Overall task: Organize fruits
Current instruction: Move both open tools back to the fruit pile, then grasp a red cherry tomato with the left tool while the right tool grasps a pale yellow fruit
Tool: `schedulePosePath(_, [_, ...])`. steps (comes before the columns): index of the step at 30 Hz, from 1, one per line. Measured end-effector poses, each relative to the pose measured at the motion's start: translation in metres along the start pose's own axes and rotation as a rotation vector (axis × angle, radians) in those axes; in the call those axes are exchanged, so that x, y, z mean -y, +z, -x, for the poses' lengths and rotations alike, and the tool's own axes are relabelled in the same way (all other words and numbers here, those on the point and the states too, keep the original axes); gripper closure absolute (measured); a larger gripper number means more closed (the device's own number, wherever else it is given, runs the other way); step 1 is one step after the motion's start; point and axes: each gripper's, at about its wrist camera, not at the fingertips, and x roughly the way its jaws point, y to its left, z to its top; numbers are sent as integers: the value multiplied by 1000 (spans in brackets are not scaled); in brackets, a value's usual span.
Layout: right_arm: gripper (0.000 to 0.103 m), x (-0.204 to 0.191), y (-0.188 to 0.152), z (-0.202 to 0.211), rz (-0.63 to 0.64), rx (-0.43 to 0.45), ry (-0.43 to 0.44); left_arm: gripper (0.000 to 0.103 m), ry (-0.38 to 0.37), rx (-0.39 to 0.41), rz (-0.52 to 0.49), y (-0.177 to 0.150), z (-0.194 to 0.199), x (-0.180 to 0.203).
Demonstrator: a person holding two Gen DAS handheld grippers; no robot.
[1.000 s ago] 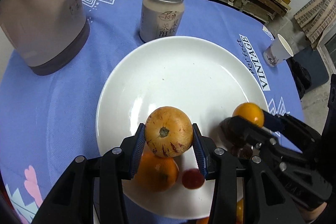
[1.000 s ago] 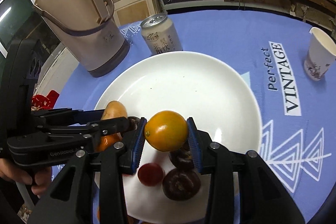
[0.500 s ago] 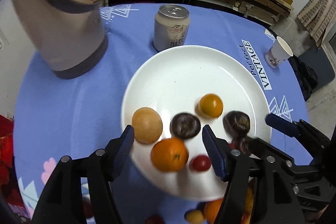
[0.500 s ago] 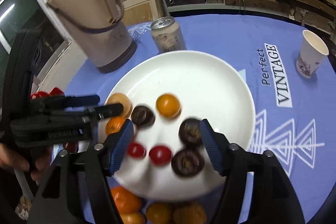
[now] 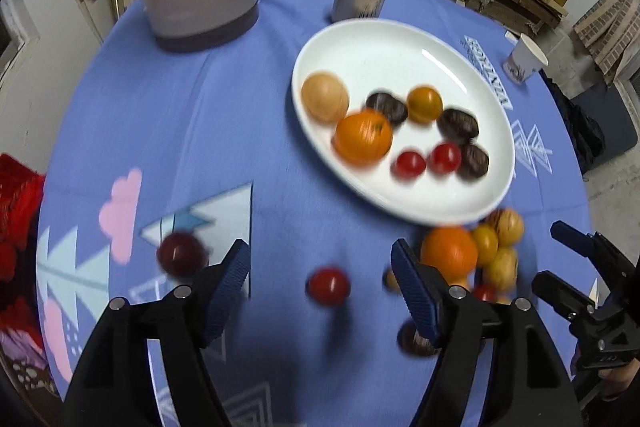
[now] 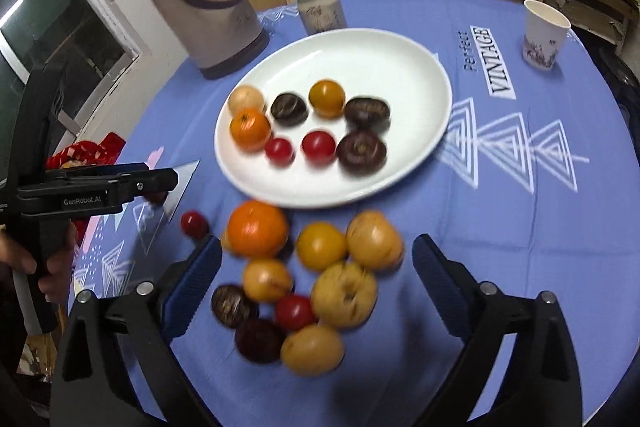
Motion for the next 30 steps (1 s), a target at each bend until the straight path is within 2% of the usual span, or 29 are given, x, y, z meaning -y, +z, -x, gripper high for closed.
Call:
schedulePosePath(6, [7,-9,-22,6,-14,-27,-10,29,15,-43,0,-28,-6,-6])
schedulePosePath(14, [7,-4,-45,8,-82,-76,-7,32,16,-76,-23,-36,-32,0])
schedulePosePath(16, [7,-3,-49,10,-83,-77,-14,38,13,-91,-33,-33,-40,4])
schedulePosePath(18, [7,-2,-52,11,-79,-73,-18,55,1,-114,-23,-29,-49,4])
schedulePosePath(20, [7,-3,-56,11,-73,-75,-23,60,1,-128,-14,-27,-54,3])
schedulePosePath(23, [7,-3,-60,7,-59,-85,-28,73,2,-107,-36,-24,-55,5])
schedulePosePath(24, [8,-4,-61,6,-51,-91,-35,73,6,-104,-40,-24,-55,6])
schedulePosePath(25, [15,-5,-62,3,-38,-98,-36,73,5,-101,-37,-23,-55,6])
schedulePosePath(26, [29,-6,-62,0,-31,-106,-31,73,5,-96,-32,-24,-55,6])
schedulePosePath(28, [40,-7,-63,-10,-14,-144,-43,73,4,-87,-30,-26,-55,7])
schedulePosePath(30, [41,-9,-64,-15,5,-149,-69,73,-3,-84,-35,-27,-56,7])
